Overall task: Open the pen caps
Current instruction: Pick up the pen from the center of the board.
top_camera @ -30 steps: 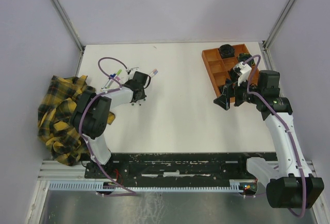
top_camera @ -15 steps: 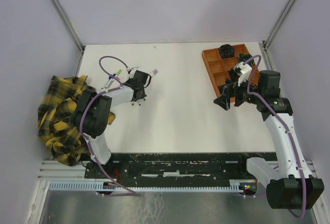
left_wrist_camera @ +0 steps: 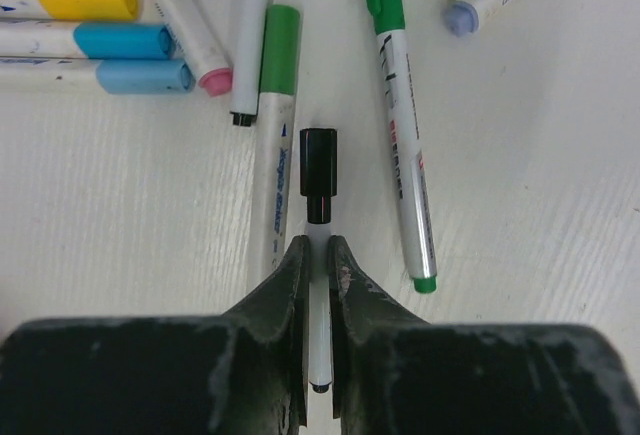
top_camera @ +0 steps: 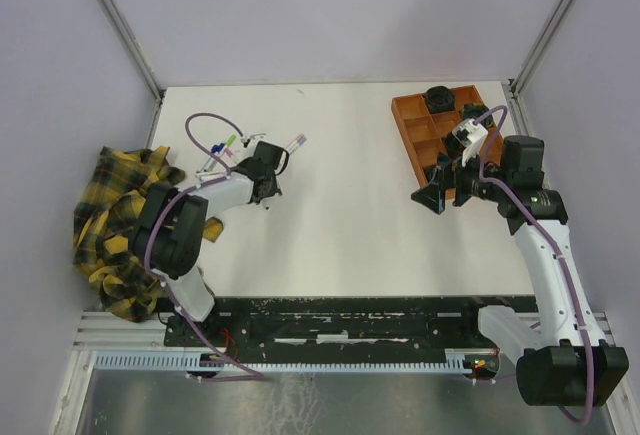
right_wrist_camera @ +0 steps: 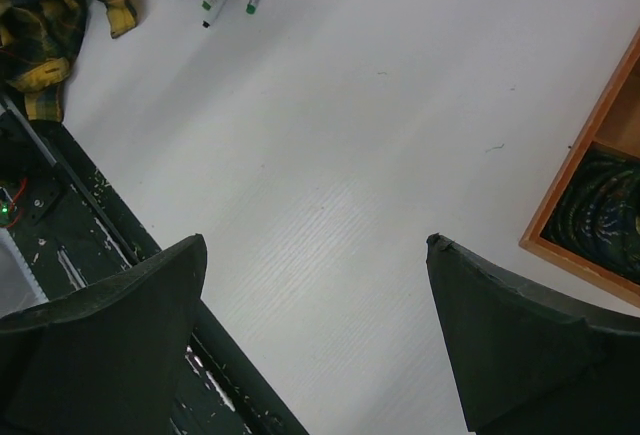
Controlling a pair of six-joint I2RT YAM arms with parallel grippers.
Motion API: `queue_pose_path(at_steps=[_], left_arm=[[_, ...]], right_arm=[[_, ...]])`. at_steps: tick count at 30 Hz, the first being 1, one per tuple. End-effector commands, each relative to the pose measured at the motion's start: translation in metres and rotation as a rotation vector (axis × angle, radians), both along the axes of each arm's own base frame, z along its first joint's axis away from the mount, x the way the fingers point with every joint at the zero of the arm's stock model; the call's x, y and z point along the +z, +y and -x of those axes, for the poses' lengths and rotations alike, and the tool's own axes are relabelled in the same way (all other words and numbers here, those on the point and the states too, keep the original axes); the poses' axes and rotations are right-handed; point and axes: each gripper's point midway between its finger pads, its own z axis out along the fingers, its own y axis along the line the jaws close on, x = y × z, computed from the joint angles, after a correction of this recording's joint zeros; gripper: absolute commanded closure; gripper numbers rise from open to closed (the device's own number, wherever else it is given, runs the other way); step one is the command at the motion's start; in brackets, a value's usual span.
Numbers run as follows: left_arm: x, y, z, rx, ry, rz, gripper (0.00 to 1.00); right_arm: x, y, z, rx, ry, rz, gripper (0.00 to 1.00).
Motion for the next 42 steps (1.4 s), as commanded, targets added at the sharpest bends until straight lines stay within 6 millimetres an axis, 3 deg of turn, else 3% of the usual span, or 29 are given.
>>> queue_pose_path(at_steps=[1,5,8,10,14,19,24,30,42], left_arm=[[0.046,-0.003,-0.002,-0.020,-0.130,0.039,0.97],[0.076,-0.021,0.010,-0.077,-0.228,0.147,0.97],[0.105,-0.050,0.025,-0.181,-0.334,0.300,0.97],[0.131,-0.075,0.042,-0.274,-0.429,0.445,0.97],[0.192,-0.104,0.083,-0.406,-0.656,0.707,0.97],[0.239,-0.127,0.129,-0.505,-0.840,0.946,0.97],[0.266,-0.141,0.154,-0.547,-0.937,1.098,0.97],[0.287,-0.157,0.167,-0.573,-1.036,1.153,0.97],[0.302,-0.199,0.174,-0.590,-1.097,1.211,0.97]], right_arm=[[0.022,0.013,0.003,0.063,-0.063,-0.073,0.01],[0.027,0.021,0.008,0.100,-0.058,-0.131,0.01],[0.034,0.028,0.014,0.136,-0.059,-0.187,0.01],[0.040,0.034,0.018,0.161,-0.052,-0.237,0.01],[0.052,0.044,0.024,0.206,-0.029,-0.343,0.01],[0.061,0.054,0.029,0.236,-0.007,-0.419,0.01],[0.061,0.064,0.035,0.273,0.007,-0.456,0.01],[0.060,0.082,0.044,0.323,0.024,-0.497,0.06],[0.049,0.106,0.052,0.374,0.033,-0.538,0.15]])
